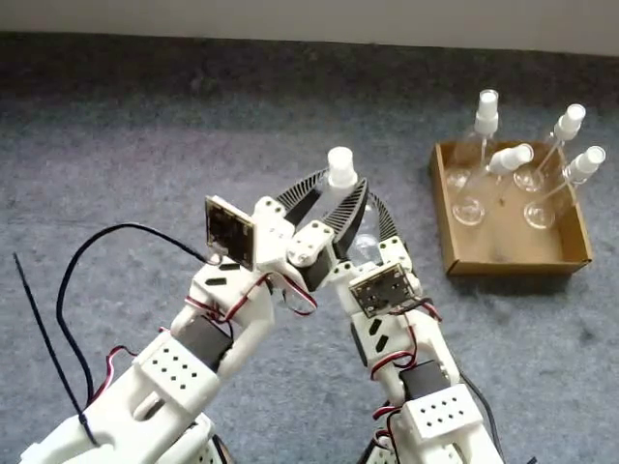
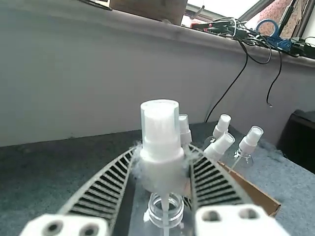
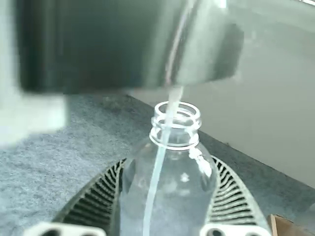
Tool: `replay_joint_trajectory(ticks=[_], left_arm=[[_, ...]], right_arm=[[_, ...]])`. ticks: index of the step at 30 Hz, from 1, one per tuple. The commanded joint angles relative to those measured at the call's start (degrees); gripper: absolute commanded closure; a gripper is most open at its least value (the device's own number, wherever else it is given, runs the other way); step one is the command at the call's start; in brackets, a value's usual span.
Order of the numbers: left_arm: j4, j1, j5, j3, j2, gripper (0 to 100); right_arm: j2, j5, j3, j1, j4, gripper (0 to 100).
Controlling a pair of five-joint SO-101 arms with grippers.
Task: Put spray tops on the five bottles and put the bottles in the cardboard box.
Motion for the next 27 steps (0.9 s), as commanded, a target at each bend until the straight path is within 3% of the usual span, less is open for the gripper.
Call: replay_joint_trajectory(ticks=[1, 19, 27], left_arm=[[-0.18, 1.45, 0.53, -4.44, 3.82, 99], [1.14, 0.66, 0.35, -1.98, 4.35, 99], [1.05, 1.89, -8.09, -0.13, 4.09, 99]], right_arm=[[-0.57, 0.79, 6.73, 0.04, -1.54, 88.6], [-0.57, 0.35, 6.99, 2.42, -1.1, 88.6], [-0.57, 0.35, 7.08, 0.92, 2.51, 88.6]])
